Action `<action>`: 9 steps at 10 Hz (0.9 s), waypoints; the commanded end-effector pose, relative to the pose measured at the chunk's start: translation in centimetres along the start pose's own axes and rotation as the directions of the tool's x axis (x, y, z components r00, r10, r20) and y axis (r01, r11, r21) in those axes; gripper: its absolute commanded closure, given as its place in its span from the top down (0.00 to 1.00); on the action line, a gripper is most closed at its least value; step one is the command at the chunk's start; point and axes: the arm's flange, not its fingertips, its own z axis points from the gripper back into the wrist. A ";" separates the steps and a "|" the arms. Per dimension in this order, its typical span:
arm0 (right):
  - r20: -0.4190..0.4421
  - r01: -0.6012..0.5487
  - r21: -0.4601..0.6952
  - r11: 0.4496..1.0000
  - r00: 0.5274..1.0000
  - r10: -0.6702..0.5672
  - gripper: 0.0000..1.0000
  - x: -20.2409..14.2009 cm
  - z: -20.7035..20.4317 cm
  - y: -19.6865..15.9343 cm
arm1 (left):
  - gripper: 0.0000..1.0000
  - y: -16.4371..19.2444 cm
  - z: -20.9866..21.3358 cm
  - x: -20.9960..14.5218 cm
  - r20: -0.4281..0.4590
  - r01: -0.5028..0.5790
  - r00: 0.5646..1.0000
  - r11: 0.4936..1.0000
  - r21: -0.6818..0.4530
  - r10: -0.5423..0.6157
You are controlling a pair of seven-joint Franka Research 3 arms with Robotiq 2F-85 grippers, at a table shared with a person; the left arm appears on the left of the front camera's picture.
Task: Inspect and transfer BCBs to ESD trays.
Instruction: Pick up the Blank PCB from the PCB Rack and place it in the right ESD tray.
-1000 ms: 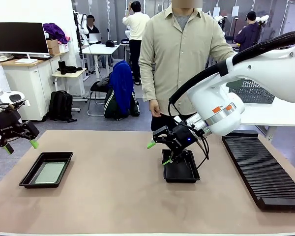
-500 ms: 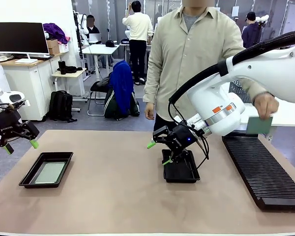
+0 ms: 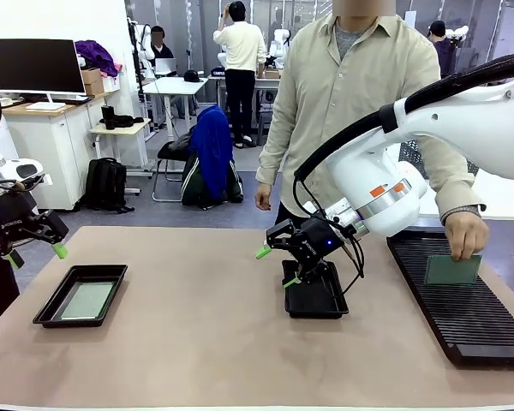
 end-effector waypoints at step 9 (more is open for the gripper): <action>-0.001 0.002 -0.005 1.000 1.000 -0.002 1.00 0.0 0.0 0.0 | 1.00 0.2 -0.1 0.2 0.011 0.014 1.000 1.000 -0.007 -0.014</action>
